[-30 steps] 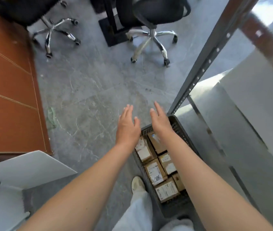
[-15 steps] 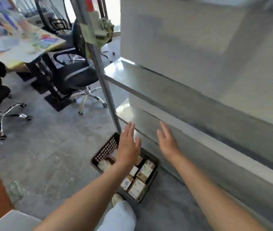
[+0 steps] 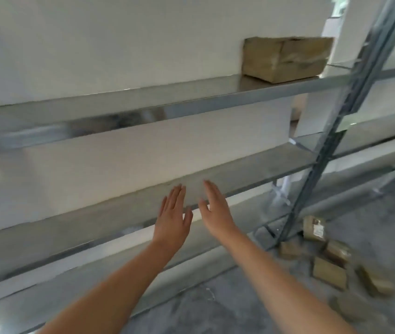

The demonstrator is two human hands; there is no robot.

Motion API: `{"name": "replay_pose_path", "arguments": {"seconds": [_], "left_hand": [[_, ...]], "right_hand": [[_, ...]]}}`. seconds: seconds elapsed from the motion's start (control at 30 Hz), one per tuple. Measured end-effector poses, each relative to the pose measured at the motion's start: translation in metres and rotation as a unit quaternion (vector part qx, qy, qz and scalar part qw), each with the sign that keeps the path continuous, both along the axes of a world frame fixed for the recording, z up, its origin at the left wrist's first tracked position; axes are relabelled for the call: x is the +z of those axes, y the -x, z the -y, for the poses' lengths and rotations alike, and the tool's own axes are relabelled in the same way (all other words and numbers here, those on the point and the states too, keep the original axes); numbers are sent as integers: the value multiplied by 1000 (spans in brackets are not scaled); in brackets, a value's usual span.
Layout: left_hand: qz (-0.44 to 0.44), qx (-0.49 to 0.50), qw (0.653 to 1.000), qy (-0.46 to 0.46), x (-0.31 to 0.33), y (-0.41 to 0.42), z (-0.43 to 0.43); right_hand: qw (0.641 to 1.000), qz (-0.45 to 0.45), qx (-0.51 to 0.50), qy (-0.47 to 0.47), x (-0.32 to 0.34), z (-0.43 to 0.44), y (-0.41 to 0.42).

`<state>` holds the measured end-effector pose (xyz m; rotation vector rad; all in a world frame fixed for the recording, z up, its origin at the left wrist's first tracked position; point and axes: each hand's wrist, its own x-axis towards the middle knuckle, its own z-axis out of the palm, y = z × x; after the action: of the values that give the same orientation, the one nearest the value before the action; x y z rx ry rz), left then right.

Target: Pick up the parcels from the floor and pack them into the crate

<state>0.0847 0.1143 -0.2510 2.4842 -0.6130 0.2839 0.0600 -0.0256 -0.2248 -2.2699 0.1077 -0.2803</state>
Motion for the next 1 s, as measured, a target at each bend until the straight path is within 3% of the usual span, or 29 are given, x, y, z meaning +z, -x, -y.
{"name": "replay_pose_path", "arguments": {"seconds": [0.3,0.67,1.0], "left_hand": [[22,-262,965,9,7,5,246],[-42,-359,932,19,-53,-63,471],[-96,-377,919,-59,-119,-86,606]], "right_hand": [[961,-110,-240,83,1,235,79],[897,-224,-377,46,-51,433,55],[835,-280,-462,-101,-116,572,81]]}}
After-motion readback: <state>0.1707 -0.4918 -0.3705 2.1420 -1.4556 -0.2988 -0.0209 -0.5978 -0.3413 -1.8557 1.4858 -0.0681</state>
